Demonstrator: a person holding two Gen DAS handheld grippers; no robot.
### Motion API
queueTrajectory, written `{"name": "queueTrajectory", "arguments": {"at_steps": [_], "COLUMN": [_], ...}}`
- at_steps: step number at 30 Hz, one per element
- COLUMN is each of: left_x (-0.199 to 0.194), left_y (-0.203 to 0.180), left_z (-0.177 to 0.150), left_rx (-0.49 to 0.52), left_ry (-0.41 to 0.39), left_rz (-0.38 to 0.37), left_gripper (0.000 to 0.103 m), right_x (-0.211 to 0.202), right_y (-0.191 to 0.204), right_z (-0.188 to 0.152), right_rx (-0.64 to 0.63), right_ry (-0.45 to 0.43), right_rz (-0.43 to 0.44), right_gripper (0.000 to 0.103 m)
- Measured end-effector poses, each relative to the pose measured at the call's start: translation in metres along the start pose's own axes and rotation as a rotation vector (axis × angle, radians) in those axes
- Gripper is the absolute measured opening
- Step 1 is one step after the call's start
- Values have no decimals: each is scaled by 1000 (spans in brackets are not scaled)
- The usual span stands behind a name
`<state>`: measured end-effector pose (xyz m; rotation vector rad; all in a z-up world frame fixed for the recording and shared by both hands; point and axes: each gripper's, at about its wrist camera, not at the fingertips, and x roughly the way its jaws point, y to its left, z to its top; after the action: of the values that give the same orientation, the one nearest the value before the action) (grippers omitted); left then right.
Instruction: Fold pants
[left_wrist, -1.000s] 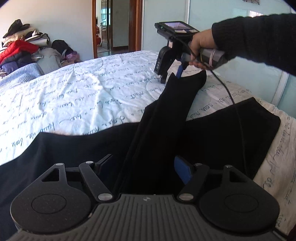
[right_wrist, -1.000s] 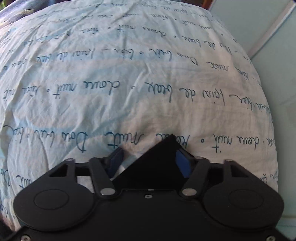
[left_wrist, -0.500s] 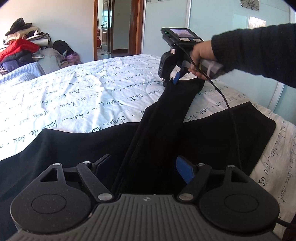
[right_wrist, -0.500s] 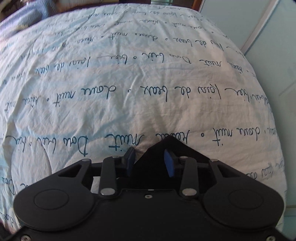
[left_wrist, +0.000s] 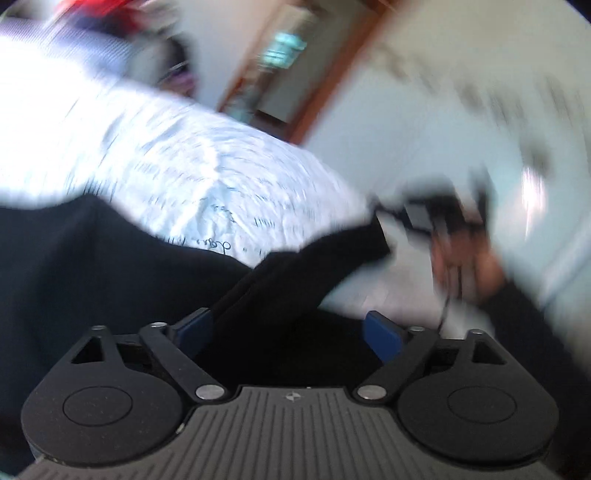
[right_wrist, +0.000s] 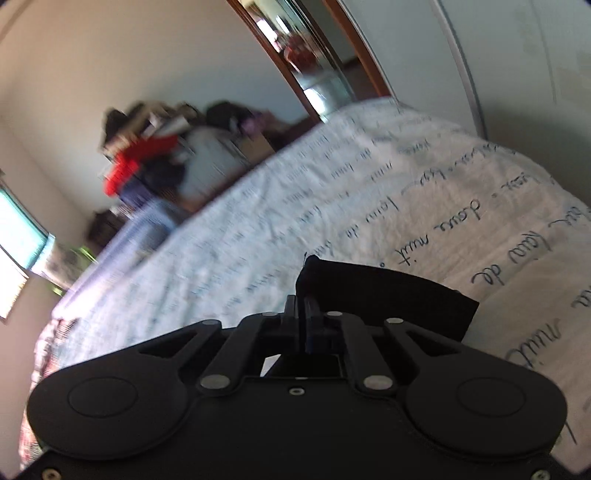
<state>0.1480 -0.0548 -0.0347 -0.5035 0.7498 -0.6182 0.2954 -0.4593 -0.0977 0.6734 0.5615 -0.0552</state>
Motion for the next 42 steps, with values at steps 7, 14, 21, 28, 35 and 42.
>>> {"name": "queueTrajectory", "arguments": {"at_steps": [7,14,21,28,35,42], "left_x": [24,56,64,28,9,36], "left_y": [27,33,39,14,-12,-10], "left_z": [-13,-18,-31,-9,40,-5], "left_rx": [-743,-970,-1046,-670,-249,-256], "left_ry": [-9,1,126,169,115,203], "left_rz": [-211,-139,-83,-43,44,31], "left_gripper": [95,95,57,74,75,76], "right_x": [-80,-123,-147,-128,-66,15], "right_y": [-12,-11,-31,-46,-69,-34], "right_z": [3,18,17,-11,-12,-1], "right_rx": [29,13,30,62,124,-150], "right_ry": [-109,-156,-189,-12,201,385], "right_rz": [198,331,366,314,127,-293], "right_gripper": [4,4,4,8,77,77]}}
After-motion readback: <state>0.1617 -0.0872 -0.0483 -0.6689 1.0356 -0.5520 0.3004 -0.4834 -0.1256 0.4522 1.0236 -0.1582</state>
